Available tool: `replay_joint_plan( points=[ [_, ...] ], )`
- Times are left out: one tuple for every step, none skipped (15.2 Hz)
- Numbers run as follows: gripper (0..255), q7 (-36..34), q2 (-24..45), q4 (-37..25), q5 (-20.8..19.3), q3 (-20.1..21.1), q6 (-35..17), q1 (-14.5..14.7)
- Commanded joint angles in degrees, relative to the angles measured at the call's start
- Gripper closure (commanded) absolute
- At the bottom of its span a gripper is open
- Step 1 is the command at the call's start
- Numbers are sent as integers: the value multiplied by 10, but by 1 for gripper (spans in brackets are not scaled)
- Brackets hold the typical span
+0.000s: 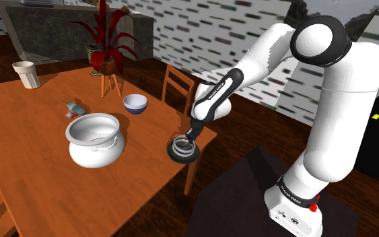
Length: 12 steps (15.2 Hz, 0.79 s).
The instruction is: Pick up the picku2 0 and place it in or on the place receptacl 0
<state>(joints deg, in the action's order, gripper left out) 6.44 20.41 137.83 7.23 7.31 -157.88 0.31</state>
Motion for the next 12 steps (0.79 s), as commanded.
replay_joint_plan(
  points=[
    [255,0,1,0,0,0,-1,0],
    [255,0,1,0,0,0,-1,0],
    [255,0,1,0,0,0,-1,0],
    [255,0,1,0,0,0,-1,0],
    [255,0,1,0,0,0,-1,0],
    [0,0,1,0,0,0,-1,0],
    [0,0,1,0,0,0,-1,0],
    [0,0,1,0,0,0,-1,0],
    [0,0,1,0,0,0,-1,0],
    [0,0,1,0,0,0,-1,0],
    [0,0,1,0,0,0,-1,0],
    [0,0,-19,3,1,0,16,-2]
  ],
)
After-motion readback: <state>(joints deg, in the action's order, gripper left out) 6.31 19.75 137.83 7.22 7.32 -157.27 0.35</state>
